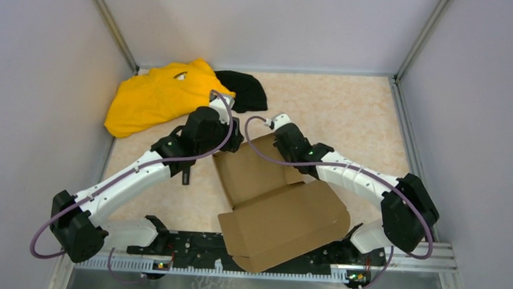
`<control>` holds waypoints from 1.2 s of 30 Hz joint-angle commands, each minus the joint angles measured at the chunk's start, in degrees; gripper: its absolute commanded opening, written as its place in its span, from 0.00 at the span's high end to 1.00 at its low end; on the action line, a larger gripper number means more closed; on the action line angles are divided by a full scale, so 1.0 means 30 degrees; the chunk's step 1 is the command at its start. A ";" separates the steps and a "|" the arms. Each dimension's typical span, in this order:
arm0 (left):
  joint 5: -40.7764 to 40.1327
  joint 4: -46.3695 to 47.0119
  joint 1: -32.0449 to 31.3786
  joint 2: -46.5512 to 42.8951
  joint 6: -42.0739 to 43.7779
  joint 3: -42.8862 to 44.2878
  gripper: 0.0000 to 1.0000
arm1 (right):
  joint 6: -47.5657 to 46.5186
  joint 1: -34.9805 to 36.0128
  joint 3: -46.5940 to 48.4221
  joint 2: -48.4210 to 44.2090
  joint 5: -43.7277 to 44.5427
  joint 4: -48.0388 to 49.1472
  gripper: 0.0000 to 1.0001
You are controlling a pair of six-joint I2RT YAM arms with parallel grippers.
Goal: Fold the paper box
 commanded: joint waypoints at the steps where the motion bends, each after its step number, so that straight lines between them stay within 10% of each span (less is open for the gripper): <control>1: 0.0379 0.0620 0.0230 -0.0153 0.0141 -0.0145 0.40 | -0.0636 -0.0340 0.0319 0.0725 -0.2584 -0.0393 0.95; 20: 0.0969 0.0896 0.1154 -0.0007 0.0333 -0.0745 0.41 | -0.1235 -0.1873 0.2262 0.2792 -1.0356 -0.3922 0.71; 24: 0.1115 0.1018 0.1382 -0.0063 0.0333 -0.0873 0.41 | -0.1534 -0.1855 0.2477 0.3080 -0.9182 -0.4318 0.90; 36: 0.2018 0.0782 0.2888 -0.0432 0.0713 -0.1078 0.42 | -0.7992 -0.1520 0.4323 0.4723 -0.6573 -0.0051 0.98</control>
